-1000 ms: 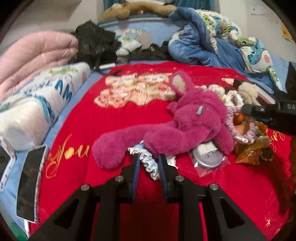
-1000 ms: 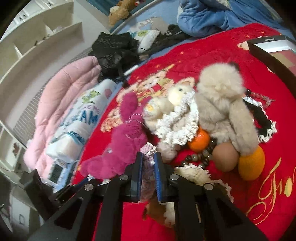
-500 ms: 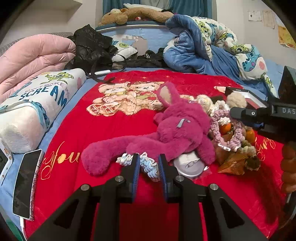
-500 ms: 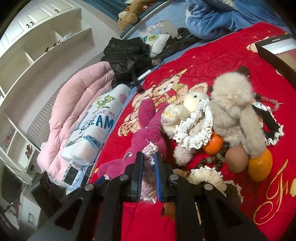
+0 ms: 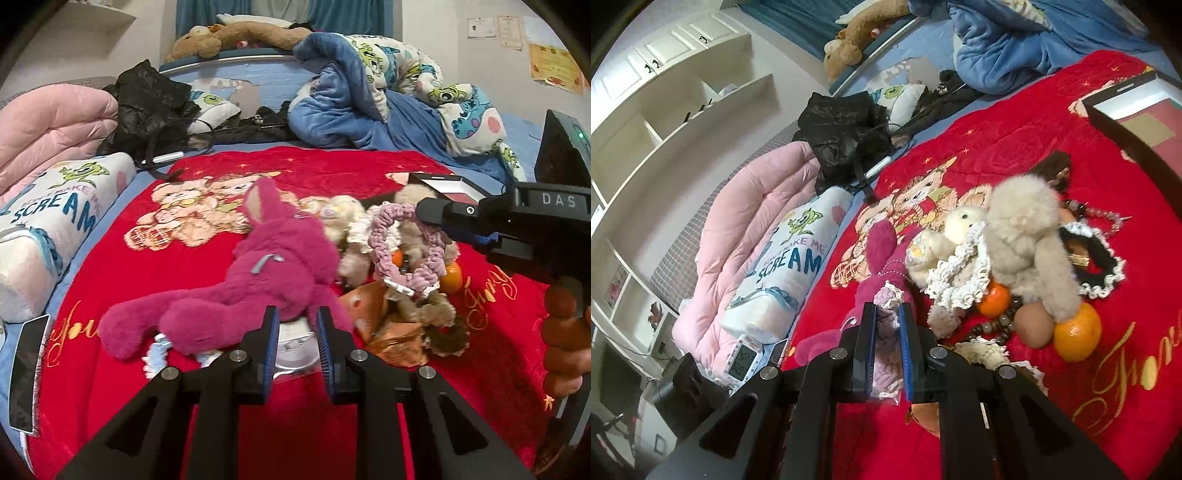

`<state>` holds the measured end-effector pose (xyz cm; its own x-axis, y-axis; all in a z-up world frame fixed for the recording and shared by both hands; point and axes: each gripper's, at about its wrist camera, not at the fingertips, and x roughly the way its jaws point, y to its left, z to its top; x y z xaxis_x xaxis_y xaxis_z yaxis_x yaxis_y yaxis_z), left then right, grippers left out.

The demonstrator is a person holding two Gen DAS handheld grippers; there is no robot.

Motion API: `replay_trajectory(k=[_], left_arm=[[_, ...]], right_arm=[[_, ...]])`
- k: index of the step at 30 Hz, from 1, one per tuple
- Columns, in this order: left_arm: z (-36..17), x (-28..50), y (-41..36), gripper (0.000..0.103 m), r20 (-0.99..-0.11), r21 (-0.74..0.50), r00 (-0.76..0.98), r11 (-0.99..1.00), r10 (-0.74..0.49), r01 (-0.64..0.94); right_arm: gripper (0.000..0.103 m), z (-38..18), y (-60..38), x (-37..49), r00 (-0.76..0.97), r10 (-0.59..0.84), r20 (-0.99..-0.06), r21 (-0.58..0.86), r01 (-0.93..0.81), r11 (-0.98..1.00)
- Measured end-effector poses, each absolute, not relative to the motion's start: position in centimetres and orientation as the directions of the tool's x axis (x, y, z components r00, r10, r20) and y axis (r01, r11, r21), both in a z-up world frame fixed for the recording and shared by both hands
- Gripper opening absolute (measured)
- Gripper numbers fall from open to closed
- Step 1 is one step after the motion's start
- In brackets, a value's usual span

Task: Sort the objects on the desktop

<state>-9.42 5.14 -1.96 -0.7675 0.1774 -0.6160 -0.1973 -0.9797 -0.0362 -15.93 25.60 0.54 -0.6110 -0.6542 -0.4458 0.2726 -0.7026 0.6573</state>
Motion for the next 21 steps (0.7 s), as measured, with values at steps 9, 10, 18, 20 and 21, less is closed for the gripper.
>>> replay_trajectory(k=[9, 10, 18, 20, 21], left_arm=[[-1.2, -9.0, 8.0, 0.021, -0.601, -0.063, -0.765, -0.968, 0.23, -0.242], [-1.1, -9.0, 8.4, 0.022, -0.599, -0.072, -0.764, -0.966, 0.242, -0.25], [-0.3, -7.7, 11.0, 0.022, -0.571, -0.085, -0.755, -0.938, 0.322, -0.336], [-0.4, -7.7, 11.2, 0.022, -0.576, -0.082, -0.75, -0.936, 0.325, -0.343], [-0.4, -7.6, 11.3, 0.022, -0.577, -0.071, -0.753, -0.937, 0.318, -0.341]], right_arm=[[0.013, 1.7, 29.0, -14.4, -0.647, -0.617, -0.447, 0.639, 0.253, -0.727], [0.013, 1.9, 29.6, -14.2, -0.653, -0.611, -0.448, 0.634, 0.25, -0.732], [0.013, 2.9, 34.7, -11.7, -0.71, -0.547, -0.443, 0.614, 0.204, -0.763], [0.013, 2.9, 35.9, -11.4, -0.719, -0.539, -0.439, 0.626, 0.185, -0.757], [0.013, 2.9, 36.3, -11.5, -0.722, -0.535, -0.439, 0.631, 0.176, -0.756]])
